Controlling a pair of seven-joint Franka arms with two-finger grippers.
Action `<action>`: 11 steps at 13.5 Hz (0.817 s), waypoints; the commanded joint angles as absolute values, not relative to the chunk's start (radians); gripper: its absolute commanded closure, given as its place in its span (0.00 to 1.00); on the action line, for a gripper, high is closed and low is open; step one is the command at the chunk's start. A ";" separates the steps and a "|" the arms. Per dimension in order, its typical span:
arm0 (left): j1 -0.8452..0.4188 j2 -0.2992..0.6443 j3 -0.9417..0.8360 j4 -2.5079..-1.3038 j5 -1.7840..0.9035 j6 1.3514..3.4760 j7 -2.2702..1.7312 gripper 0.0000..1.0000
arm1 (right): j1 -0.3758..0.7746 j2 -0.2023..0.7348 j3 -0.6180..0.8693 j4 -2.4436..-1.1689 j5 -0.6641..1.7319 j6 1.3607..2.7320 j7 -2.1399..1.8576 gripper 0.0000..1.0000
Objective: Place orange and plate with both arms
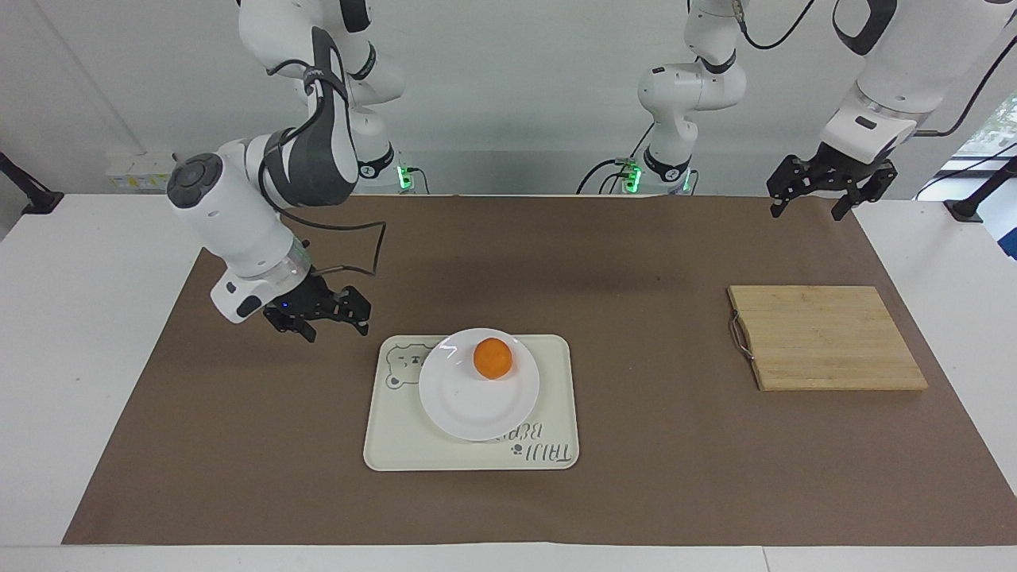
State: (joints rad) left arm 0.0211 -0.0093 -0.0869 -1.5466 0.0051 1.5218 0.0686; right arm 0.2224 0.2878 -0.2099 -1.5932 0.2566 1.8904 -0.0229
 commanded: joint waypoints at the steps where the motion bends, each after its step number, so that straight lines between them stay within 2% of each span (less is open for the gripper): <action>1: 0.035 -0.012 -0.094 -1.534 -0.006 1.502 0.063 0.00 | 0.215 0.221 -0.203 -1.618 0.145 1.847 0.127 0.00; 4: 0.035 -0.012 -0.094 -1.532 -0.006 1.502 0.063 0.00 | 0.186 0.160 -0.204 -1.632 0.101 1.764 0.155 0.00; 9: 0.035 -0.012 -0.094 -1.534 -0.006 1.502 0.061 0.00 | 0.118 0.037 -0.204 -1.761 0.089 1.743 0.107 0.00; 11: 0.035 -0.012 -0.094 -1.534 -0.006 1.502 0.063 0.00 | 0.103 0.002 -0.204 -1.763 0.043 1.701 0.065 0.00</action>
